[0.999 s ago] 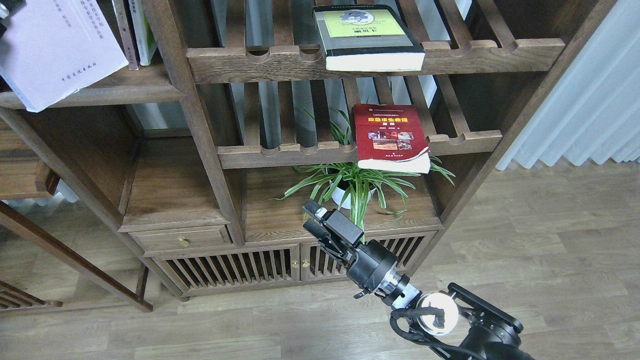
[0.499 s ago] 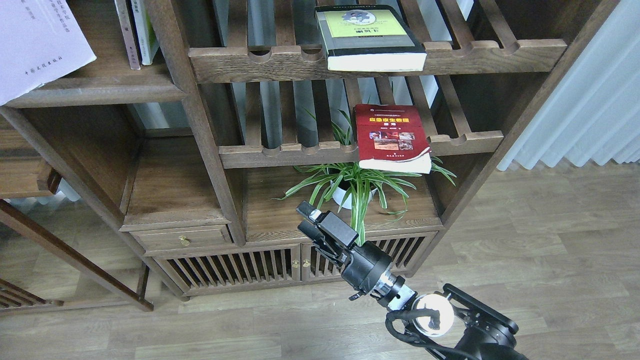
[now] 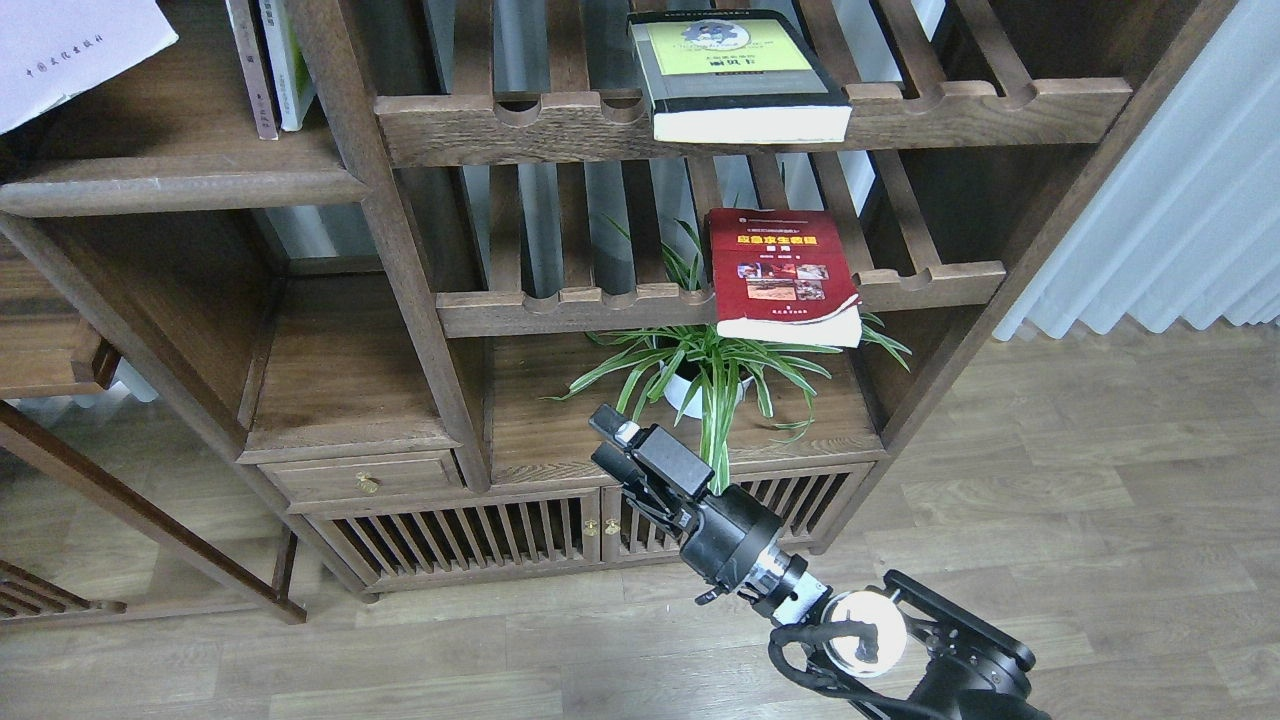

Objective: Organize books on shelf

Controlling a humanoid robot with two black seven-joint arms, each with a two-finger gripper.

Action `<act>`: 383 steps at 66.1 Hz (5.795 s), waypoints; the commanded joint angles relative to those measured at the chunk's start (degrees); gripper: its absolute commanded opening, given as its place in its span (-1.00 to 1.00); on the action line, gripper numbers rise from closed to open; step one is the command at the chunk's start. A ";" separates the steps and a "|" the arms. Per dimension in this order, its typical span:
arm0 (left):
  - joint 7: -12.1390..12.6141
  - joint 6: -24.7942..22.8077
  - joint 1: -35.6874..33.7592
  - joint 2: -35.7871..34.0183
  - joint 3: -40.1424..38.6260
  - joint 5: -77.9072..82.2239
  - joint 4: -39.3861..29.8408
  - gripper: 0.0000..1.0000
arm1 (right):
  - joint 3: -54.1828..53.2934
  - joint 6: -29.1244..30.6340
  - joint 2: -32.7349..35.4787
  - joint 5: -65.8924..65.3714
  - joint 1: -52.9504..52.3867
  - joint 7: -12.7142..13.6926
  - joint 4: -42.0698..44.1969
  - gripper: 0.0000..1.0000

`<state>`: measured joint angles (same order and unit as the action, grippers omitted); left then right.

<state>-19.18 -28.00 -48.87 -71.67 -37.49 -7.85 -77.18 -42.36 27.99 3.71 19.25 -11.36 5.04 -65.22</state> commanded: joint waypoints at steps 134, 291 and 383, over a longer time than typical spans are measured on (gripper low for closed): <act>7.32 38.37 -5.36 21.66 -5.75 15.40 2.91 -0.97 | 0.61 0.01 -3.71 -1.14 1.96 -0.04 -2.01 0.96; -1.29 25.10 -8.96 39.85 -5.92 30.43 25.50 0.23 | -0.27 0.01 -3.71 -2.20 4.77 -0.04 -2.98 0.96; 0.29 24.13 2.99 42.93 -32.90 27.27 -1.92 0.27 | -4.66 0.01 -3.71 -2.20 5.56 -0.04 -3.33 0.96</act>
<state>-18.75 -3.31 -48.00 -30.41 -67.45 19.55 -77.01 -46.79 28.00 0.00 17.05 -5.80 5.01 -68.65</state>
